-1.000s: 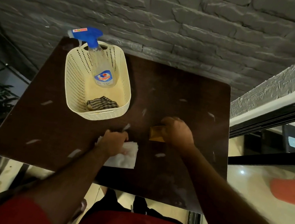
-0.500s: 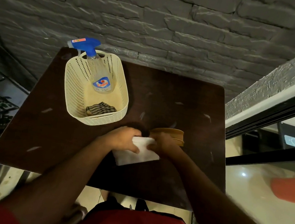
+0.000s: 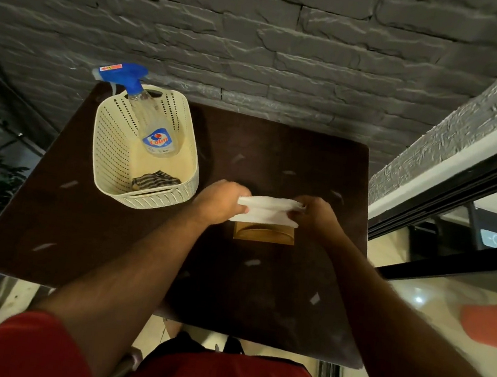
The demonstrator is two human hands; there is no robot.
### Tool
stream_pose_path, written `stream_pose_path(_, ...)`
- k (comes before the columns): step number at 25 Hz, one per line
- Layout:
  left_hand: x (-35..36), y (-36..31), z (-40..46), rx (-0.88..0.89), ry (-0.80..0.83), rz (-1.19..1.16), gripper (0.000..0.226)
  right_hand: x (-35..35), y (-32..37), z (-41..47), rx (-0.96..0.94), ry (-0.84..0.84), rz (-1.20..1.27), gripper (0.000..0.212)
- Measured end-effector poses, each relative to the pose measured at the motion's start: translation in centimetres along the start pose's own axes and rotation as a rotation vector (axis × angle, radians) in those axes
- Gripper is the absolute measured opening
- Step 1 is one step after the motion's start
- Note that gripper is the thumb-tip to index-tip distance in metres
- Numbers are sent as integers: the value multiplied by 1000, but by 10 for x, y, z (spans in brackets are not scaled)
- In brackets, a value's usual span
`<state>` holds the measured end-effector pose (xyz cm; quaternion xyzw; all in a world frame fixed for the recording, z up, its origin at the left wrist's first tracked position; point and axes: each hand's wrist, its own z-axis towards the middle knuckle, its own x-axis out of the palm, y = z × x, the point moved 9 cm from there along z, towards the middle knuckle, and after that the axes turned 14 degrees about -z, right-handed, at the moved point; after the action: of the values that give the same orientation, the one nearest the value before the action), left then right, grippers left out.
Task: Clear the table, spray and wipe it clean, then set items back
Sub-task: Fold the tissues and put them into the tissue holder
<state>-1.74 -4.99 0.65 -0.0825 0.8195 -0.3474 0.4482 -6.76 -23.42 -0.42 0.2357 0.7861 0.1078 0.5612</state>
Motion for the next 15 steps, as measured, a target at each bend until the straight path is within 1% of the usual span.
stream_pose_path(2,15,4,-1,-5,7,32,11,13,-14,-3,19,37,-48,10)
stream_pose_path(6,41,24,-2,-67,16,26,12,27,-30,-8,53,55,-125,20)
stream_pose_path(8,48,29,-4,-106,50,-11,20,29,-31,-8,45,95,-150,32)
stream_pose_path(10,48,27,-3,-96,44,-47,33,28,-29,-6,22,106,-152,42)
stream_pose_path(12,44,22,-2,-67,1,-69,41,26,-23,-3,-11,88,-168,39)
stream_pose_path(15,47,10,-2,9,-21,-14,33,27,-16,-1,-55,52,-230,19)
